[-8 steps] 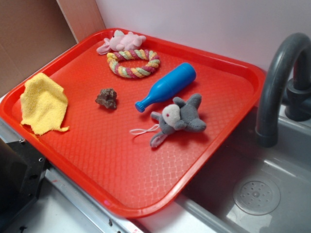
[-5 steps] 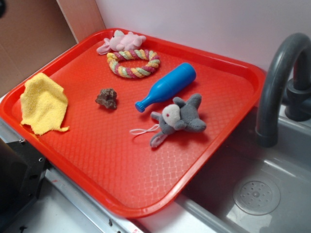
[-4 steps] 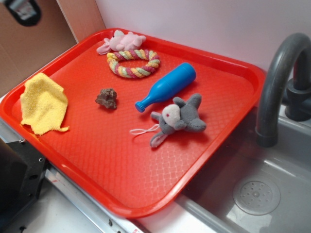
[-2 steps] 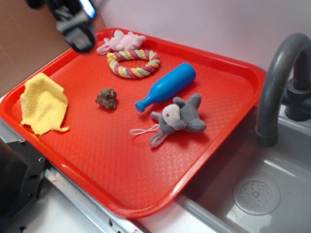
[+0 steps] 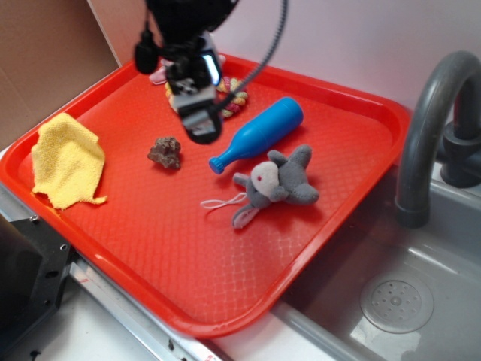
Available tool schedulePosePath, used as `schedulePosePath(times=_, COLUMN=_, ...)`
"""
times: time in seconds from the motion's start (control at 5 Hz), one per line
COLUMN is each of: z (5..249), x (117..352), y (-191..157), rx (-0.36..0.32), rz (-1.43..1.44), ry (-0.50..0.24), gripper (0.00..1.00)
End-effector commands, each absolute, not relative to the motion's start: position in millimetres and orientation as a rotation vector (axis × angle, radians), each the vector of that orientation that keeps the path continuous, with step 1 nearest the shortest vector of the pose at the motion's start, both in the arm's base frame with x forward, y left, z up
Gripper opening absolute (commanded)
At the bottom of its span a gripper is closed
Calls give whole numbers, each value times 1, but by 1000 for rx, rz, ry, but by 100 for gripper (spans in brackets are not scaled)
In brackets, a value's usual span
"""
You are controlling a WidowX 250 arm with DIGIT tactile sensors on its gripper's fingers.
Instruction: Grab the gray animal.
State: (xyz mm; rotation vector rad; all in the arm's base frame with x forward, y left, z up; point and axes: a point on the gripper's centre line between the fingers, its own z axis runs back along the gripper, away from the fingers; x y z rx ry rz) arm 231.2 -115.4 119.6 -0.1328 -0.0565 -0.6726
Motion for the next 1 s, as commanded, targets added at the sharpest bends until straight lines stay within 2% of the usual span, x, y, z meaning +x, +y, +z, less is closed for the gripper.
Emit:
schedulePosePath(times=0.0, z=89, x=249, y=-147, rx=-112, rz=-753, ry=-2, gripper=100)
schedulePosePath(times=0.2, z=68, x=247, y=-156, rx=-116, rz=-796, ry=44, gripper=100)
schedulePosePath(times=0.4, z=51, x=236, y=-168, rx=-89, rz=-856, ry=88, gripper=100)
schedulePosePath(times=0.6, z=38, x=233, y=-164, rx=-16, rz=-847, ry=126, gripper=100)
schedulePosePath(times=0.8, z=38, x=235, y=-159, rx=-3, rz=-836, ry=145, gripper=100)
